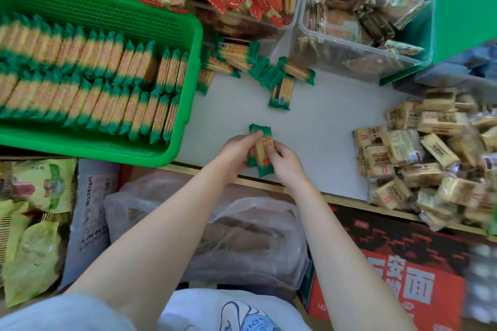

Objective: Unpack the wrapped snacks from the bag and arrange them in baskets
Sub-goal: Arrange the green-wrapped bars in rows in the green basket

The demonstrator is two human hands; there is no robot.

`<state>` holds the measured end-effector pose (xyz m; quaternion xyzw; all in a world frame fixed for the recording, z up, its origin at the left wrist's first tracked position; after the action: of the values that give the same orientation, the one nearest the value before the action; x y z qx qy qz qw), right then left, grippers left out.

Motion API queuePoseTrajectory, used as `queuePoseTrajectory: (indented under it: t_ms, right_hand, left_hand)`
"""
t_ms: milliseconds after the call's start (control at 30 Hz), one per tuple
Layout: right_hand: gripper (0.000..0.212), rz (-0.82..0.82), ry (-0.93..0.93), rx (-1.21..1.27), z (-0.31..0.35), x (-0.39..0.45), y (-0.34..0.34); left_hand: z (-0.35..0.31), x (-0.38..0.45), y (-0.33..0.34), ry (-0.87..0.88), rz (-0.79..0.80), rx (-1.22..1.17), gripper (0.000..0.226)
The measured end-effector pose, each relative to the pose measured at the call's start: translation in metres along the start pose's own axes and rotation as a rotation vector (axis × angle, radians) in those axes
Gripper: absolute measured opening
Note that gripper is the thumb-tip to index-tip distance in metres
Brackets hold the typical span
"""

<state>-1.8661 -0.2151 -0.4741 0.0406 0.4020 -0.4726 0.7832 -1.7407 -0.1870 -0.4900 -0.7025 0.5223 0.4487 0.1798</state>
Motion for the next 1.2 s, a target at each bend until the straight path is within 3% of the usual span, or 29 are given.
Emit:
queuePoseTrajectory:
  t_ms: [133,300,367,500,567,700,833,933,1067,1200]
  right_hand:
    - [0.031,0.002,-0.02,0.082,0.01,0.007,-0.004]
    - [0.027,-0.332,0.01,0.03,0.017,0.06,-0.054]
    - [0.029,-0.371,0.041,-0.018,0.023,0.084,-0.066]
    - [0.077,-0.361,0.049,-0.168,0.043,0.12,-0.059]
    - [0.088,-0.407,0.033,-0.303,0.05,0.127,-0.052]
    - [0.075,-0.419,0.032,-0.393,0.05,0.125,-0.048]
    - [0.05,-0.352,0.061,-0.11,0.025,0.088,-0.049]
    - [0.048,-0.286,-0.09,0.005,0.023,0.047,-0.033]
    - [0.046,-0.158,-0.208,-0.063,0.034,0.04,-0.013]
    - [0.025,-0.406,-0.24,-0.102,0.051,0.074,-0.043]
  left_hand:
    - [-0.005,0.011,0.0,0.055,-0.091,0.011,0.04]
    - [-0.026,0.036,-0.017,0.09,-0.088,-0.113,0.04]
    - [-0.026,0.046,-0.02,0.095,-0.088,-0.076,0.045]
    - [-0.027,0.063,-0.026,0.071,-0.081,-0.092,0.046]
    - [-0.031,0.066,-0.026,0.061,-0.062,-0.115,0.046]
    - [-0.031,0.067,-0.027,0.033,-0.068,-0.126,0.049]
    - [-0.029,0.066,-0.031,0.021,-0.01,-0.104,0.061]
    - [-0.031,0.063,-0.03,0.043,0.039,-0.095,0.08]
    - [-0.033,0.059,-0.029,0.054,0.111,-0.084,0.063]
    - [-0.032,0.061,-0.029,0.039,0.061,-0.078,0.043]
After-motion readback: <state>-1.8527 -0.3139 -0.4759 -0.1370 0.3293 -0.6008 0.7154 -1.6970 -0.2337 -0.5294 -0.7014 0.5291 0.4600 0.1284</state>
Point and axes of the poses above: each hand's wrist, its own x-axis towards the middle knuckle, its own y-axis out of the palm, z = x × y, the point moved 3 cm from there along x, towards the middle knuckle, and after that the axes turned 1 degree about z, right-handed, at the moved point
